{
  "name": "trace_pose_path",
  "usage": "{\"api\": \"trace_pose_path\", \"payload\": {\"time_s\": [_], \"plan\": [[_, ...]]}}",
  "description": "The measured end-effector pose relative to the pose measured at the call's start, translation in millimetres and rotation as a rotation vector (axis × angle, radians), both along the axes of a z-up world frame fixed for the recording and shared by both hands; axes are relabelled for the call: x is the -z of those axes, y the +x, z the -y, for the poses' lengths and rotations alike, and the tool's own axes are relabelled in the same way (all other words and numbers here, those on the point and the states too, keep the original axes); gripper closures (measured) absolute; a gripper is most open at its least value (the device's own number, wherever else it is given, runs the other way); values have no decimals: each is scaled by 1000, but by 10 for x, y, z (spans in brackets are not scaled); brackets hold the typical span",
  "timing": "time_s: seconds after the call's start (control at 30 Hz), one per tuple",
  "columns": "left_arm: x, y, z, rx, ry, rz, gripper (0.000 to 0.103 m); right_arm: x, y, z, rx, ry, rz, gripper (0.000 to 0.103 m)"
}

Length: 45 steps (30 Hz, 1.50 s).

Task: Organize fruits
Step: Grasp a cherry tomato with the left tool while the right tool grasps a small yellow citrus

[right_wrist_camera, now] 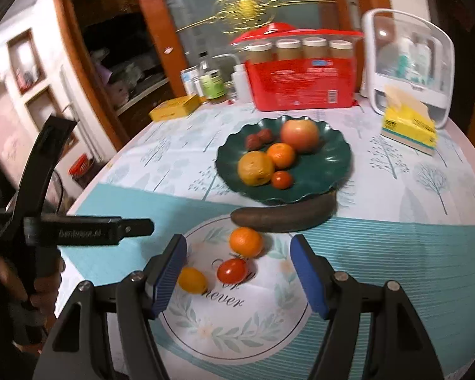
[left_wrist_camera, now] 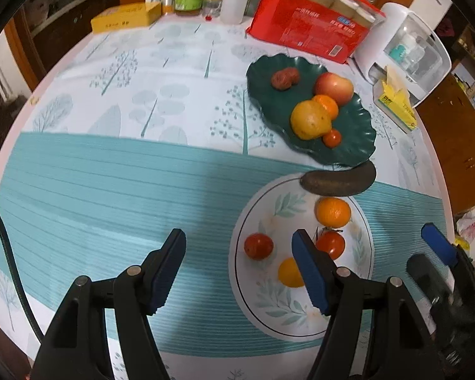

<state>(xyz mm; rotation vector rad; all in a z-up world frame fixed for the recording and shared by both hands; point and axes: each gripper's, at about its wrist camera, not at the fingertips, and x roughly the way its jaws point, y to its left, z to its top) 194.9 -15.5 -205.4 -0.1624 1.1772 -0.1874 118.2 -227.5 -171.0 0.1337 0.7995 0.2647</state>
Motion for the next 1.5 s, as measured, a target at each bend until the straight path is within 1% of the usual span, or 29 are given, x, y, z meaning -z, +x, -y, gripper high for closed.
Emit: {"api": "trace_pose_path", "payload": {"time_s": [0.2,0.33,0.5,0.6,0.67,0.8,0.87,1.03,1.1,1.17,1.27,1.37,1.5], "plan": [[112,-7,32,-11,-6,-44,35,89,-44,-194,-98,-69,22,35],[199,-8,62,-11,-11,-73,35,202,-66,-332,-177,-117,34,35],[298,16,78,-13,-21,-100,35,353,-56,-441,-242,-127,12,35],[373,45,86,-15,-29,-119,40,420,-45,-477,-274,-122,2,35],[419,72,94,-17,-38,-129,41,452,-34,-503,-297,-119,-4,35],[492,122,124,-13,-56,-147,49,506,0,-546,-332,-101,-13,35],[518,149,152,-3,-59,-154,52,528,18,-572,-351,-92,-18,37],[562,191,228,22,-47,-171,62,618,95,-639,-396,-74,-60,53],[578,201,256,32,-47,-176,65,646,117,-651,-403,-70,-75,55],[594,207,278,38,-46,-183,69,674,139,-665,-409,-64,-90,56],[607,211,301,47,-43,-186,71,713,162,-688,-422,-51,-108,57],[606,224,308,48,-45,-179,76,738,178,-702,-422,-50,-116,57],[608,233,297,46,-51,-175,77,779,219,-680,-402,-53,-130,57]]}}
